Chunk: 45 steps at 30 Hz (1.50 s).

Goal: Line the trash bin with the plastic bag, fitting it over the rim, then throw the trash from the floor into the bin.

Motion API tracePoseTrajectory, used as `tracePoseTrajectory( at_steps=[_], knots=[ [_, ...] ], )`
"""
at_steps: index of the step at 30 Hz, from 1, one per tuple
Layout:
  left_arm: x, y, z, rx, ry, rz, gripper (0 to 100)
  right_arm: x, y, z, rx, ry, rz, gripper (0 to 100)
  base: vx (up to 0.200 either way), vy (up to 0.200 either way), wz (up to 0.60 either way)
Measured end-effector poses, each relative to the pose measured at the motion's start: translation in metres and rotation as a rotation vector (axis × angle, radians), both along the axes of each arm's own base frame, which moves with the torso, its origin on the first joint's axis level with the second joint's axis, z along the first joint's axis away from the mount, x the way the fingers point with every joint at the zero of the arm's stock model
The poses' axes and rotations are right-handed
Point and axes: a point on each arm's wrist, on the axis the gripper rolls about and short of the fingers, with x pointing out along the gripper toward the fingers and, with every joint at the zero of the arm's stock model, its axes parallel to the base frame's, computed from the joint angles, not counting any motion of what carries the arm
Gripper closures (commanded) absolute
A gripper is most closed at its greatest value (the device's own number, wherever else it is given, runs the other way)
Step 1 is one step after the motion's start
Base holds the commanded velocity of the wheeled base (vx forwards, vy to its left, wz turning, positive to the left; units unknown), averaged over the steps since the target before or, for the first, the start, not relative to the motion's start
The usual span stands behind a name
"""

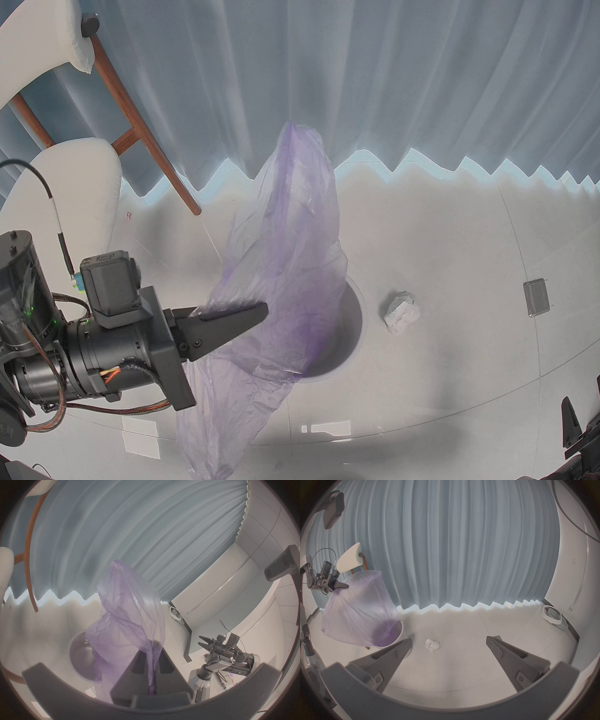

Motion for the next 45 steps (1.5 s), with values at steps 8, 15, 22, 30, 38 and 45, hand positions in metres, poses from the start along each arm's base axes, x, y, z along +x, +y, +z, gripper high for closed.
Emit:
tracePoseTrajectory(
  at_steps=[8, 15, 22, 30, 38, 45],
  knots=[
    [0.002, 0.002, 0.002, -0.007, -0.007, 0.011, 100, 0.000, 0.000, 0.000, 0.000, 0.000, 0.000, 0, 0.000, 0.000, 0.00],
    [0.025, -0.004, -0.004, -0.008, -0.008, 0.053, 100, 0.000, 0.000, 0.000, 0.000, 0.000, 0.000, 0, 0.000, 0.000, 0.00],
    [0.054, -0.019, -0.006, -0.051, -0.060, 0.073, 100, 0.000, 0.000, 0.000, 0.000, 0.000, 0.000, 0, 0.000, 0.000, 0.00],
    [0.070, -0.025, -0.022, -0.047, -0.059, 0.090, 100, 0.000, 0.000, 0.000, 0.000, 0.000, 0.000, 0, 0.000, 0.000, 0.00],
    [0.076, -0.029, -0.029, -0.055, -0.068, 0.093, 100, 0.000, 0.000, 0.000, 0.000, 0.000, 0.000, 0, 0.000, 0.000, 0.00],
    [0.075, -0.030, -0.035, -0.040, -0.051, 0.090, 100, 0.000, 0.000, 0.000, 0.000, 0.000, 0.000, 0, 0.000, 0.000, 0.00]
  ],
)
